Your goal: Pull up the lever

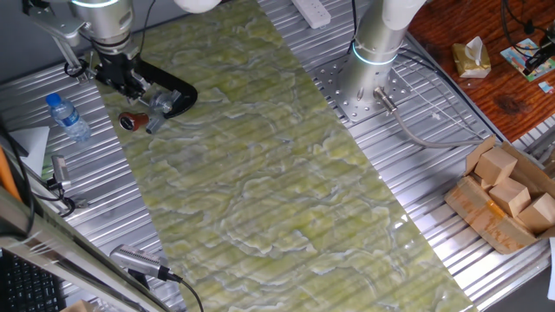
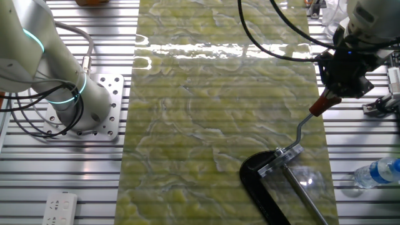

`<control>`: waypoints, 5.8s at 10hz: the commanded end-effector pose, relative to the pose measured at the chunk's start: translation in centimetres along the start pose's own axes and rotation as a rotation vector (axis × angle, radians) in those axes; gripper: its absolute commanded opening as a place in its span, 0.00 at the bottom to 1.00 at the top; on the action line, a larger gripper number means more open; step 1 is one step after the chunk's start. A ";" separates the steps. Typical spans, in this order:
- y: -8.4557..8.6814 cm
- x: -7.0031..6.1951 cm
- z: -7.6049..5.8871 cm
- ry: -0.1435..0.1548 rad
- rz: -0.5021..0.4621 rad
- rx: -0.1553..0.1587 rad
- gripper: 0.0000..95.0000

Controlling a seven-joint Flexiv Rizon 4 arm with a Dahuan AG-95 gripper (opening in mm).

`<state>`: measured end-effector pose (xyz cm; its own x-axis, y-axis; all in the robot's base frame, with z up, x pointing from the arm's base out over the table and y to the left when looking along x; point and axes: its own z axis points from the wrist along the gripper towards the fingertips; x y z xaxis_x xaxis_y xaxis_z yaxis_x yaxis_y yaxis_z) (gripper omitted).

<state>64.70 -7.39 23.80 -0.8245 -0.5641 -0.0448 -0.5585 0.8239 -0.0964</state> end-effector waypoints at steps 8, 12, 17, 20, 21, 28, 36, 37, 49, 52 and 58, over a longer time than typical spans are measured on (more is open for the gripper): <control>0.0 0.0 0.0 -0.060 0.018 -0.032 0.00; 0.3 -1.5 -0.1 -0.105 0.024 -0.013 0.00; 0.7 -4.7 1.5 -0.112 0.017 0.014 0.00; 0.6 -5.9 2.7 -0.114 0.023 0.024 0.00; 0.5 -6.1 2.9 -0.115 0.022 0.025 0.00; 0.1 -7.6 5.0 -0.087 0.012 0.011 0.00; -0.3 -7.3 6.1 -0.061 0.027 -0.019 0.00; -0.2 -7.3 6.3 -0.054 0.039 -0.030 0.00; 0.1 -6.1 6.2 0.021 0.063 -0.096 0.00; -0.1 -5.7 6.0 0.028 0.055 -0.108 0.00; 0.1 -5.0 5.0 0.053 0.046 -0.125 0.00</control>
<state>69.22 -4.77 19.25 -0.8505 -0.5259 0.0054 -0.5255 0.8502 0.0312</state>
